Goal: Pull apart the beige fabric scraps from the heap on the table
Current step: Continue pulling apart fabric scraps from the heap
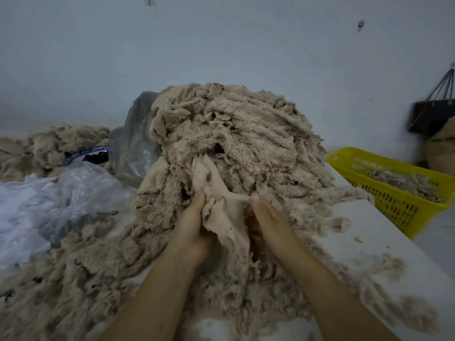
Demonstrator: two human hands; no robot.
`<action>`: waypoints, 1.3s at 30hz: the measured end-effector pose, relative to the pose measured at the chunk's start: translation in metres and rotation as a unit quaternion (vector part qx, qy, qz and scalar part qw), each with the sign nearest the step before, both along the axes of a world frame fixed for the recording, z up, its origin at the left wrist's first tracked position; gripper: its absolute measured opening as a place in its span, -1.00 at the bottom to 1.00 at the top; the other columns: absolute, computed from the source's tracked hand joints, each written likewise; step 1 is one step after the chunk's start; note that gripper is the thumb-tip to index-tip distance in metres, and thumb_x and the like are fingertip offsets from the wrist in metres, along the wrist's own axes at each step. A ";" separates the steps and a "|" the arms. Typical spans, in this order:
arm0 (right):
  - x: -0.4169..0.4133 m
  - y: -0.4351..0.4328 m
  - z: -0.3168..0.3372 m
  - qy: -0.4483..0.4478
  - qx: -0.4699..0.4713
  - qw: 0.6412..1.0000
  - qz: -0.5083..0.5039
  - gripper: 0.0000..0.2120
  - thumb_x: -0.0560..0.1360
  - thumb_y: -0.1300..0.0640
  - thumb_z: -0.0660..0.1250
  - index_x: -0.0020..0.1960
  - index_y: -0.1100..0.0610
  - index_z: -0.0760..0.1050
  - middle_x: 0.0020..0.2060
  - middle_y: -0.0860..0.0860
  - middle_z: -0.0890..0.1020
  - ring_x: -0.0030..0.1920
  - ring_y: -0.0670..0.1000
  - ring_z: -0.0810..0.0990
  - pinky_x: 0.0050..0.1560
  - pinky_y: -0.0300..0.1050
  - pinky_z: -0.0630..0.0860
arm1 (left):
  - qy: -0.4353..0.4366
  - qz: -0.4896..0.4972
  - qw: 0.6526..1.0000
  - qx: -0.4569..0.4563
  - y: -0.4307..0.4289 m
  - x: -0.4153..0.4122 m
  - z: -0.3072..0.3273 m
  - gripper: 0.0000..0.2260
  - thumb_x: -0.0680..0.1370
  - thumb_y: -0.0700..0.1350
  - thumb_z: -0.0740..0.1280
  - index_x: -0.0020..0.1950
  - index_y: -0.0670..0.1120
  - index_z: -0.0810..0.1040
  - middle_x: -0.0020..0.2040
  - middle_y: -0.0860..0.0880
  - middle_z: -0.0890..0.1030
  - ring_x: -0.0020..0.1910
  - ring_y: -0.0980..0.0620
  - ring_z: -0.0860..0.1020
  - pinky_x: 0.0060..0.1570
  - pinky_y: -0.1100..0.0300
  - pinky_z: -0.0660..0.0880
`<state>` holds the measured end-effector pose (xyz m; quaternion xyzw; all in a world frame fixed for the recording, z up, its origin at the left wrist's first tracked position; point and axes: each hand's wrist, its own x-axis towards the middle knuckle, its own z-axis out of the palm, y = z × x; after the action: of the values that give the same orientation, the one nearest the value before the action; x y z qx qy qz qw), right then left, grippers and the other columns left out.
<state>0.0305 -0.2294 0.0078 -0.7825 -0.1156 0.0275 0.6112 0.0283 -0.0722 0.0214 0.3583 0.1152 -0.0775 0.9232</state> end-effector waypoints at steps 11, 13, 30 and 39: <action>0.008 0.003 0.000 0.009 0.078 0.989 -0.128 -0.64 0.61 -0.05 0.26 -0.31 0.06 0.34 -0.48 -0.02 0.42 -0.41 -0.04 0.38 -0.39 -0.18 0.32 | -0.040 -0.022 0.994 0.101 -0.022 0.000 -0.010 -0.71 0.69 -0.06 0.16 0.22 -0.18 0.59 0.12 -0.16 0.70 0.06 -0.06 0.69 -0.01 0.08 0.57; 0.005 0.004 0.003 -0.020 0.081 0.990 -0.112 -0.58 0.61 0.03 0.27 -0.42 -0.03 0.30 -0.57 -0.17 0.32 -0.52 -0.14 0.26 -0.52 -0.28 0.23 | -0.024 -0.020 0.999 0.029 -0.016 0.004 -0.009 -0.69 0.69 -0.08 0.13 0.21 -0.22 0.58 0.09 -0.19 0.70 0.00 -0.08 0.70 -0.03 0.05 0.54; -0.012 0.017 0.004 -0.031 -0.058 0.981 0.184 -0.52 0.64 0.02 0.26 -0.46 -0.14 0.33 -0.53 -0.20 0.32 -0.50 -0.21 0.26 -0.42 -0.31 0.23 | 0.068 0.183 0.980 -0.027 0.018 0.025 -0.010 -0.67 0.69 -0.06 0.14 -0.27 -0.09 0.36 -0.41 -0.02 0.35 -0.40 0.08 0.32 -0.36 0.23 0.46; 0.002 -0.021 0.021 0.119 0.257 0.959 0.008 -0.80 0.43 -0.07 0.41 -0.23 0.00 0.73 -0.16 0.10 0.74 -0.21 0.03 0.72 -0.26 -0.16 0.62 | -0.001 0.198 0.972 -0.130 0.044 0.018 -0.009 -0.57 0.69 -0.10 0.12 -0.40 -0.02 0.31 -0.62 0.09 0.23 -0.70 0.15 0.15 -0.67 0.36 0.10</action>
<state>0.0328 -0.2505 0.0285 -0.5890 -0.0517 0.0946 0.8009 0.0468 -0.0282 0.0123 0.2057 0.1714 0.0927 0.9590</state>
